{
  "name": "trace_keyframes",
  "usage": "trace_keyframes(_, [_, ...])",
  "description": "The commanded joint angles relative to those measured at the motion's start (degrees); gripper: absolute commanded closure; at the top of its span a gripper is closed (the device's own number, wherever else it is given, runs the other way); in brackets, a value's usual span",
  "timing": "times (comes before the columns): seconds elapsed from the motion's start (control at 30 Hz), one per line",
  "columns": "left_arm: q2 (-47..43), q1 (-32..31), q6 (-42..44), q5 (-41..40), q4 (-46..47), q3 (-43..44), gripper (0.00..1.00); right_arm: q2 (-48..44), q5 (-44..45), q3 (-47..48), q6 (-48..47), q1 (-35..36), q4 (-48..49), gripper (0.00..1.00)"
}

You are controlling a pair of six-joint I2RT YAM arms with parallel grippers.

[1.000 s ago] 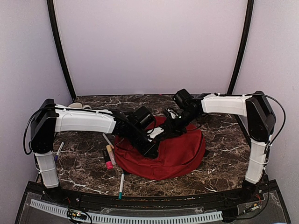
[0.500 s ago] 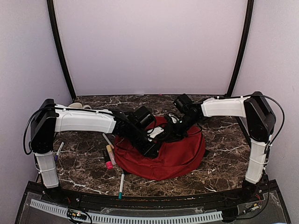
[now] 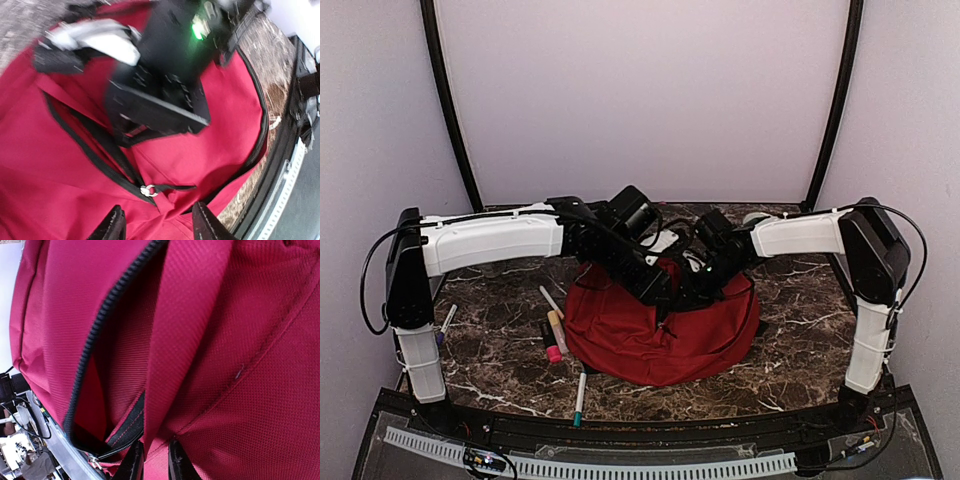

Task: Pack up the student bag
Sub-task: Unzip the upper front pocket of the student bag, then open the upper front pocket of the student bag.

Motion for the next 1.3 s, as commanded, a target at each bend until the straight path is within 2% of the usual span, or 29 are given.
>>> trace_keyframes(0.0, [-2.74, -0.09, 0.34, -8.8, -5.18, 4.76, 0.5, 1.27, 0.43, -1.24, -2.15, 0.43, 0.22, 0.81])
trace_keyframes(0.03, [-2.62, -0.09, -0.19, -10.42, -5.66, 5.45, 0.48, 1.34, 0.44, -1.08, -2.47, 0.43, 0.0, 0.81])
trace_keyframes(0.1, [-1.64, 0.0, -1.16, -11.97, -8.01, 8.04, 0.26, 1.28, 0.5, -0.87, -2.97, 0.43, -0.23, 0.81])
trace_keyframes(0.2, [-0.49, 0.0, -2.21, -13.5, -8.93, 9.08, 0.16, 1.05, 0.59, -1.22, -3.25, 0.35, 0.03, 0.81])
trace_keyframes(0.37, [3.45, 0.41, -5.9, -20.09, -12.57, 10.64, 0.14, 0.52, 0.31, -2.59, -3.16, 0.13, 1.16, 0.81])
trace_keyframes(0.47, [7.88, 0.79, -7.68, -20.07, -16.22, 14.0, 0.17, 0.55, 0.04, -2.84, -3.36, -0.08, 1.41, 0.81])
trace_keyframes(0.73, [16.98, 0.87, -9.03, -17.29, -17.88, 22.04, 0.23, 0.87, -1.65, -4.46, -3.38, -0.27, 3.03, 0.82])
trace_keyframes(0.83, [20.33, 0.88, -10.12, -17.95, -21.09, 25.0, 0.28, 0.89, -1.73, -4.62, -3.7, -0.22, 2.95, 0.82])
trace_keyframes(1.0, [21.24, 0.82, -11.27, -18.77, -21.62, 24.62, 0.41, 0.68, -1.88, -5.29, -3.82, -0.26, 3.04, 0.82])
trace_keyframes(1.07, [21.46, 0.84, -11.26, -18.93, -21.39, 24.39, 0.53, 0.48, -1.89, -5.51, -3.82, -0.27, 3.12, 0.82])
trace_keyframes(1.13, [21.64, 0.79, -11.5, -19.2, -21.55, 24.37, 0.7, 0.39, -1.9, -5.61, -3.89, -0.27, 3.08, 0.82])
trace_keyframes(1.17, [21.6, 0.79, -11.59, -19.32, -21.67, 24.31, 0.79, 0.29, -1.86, -5.69, -3.95, -0.27, 3.12, 0.82])
trace_keyframes(1.2, [21.57, 0.79, -11.86, -19.67, -22.02, 24.55, 0.93, 0.27, -1.89, -5.7, -3.95, -0.28, 3.12, 0.82])
trace_keyframes(1.23, [21.54, 0.79, -12.25, -20.1, -22.65, 24.99, 0.99, 0.27, -1.85, -5.7, -3.94, -0.34, 3.15, 0.83])
trace_keyframes(1.27, [21.39, 0.79, -12.73, -20.81, -23.5, 25.62, 1.0, 0.32, -1.92, -5.7, -3.94, -0.36, 3.17, 0.82])
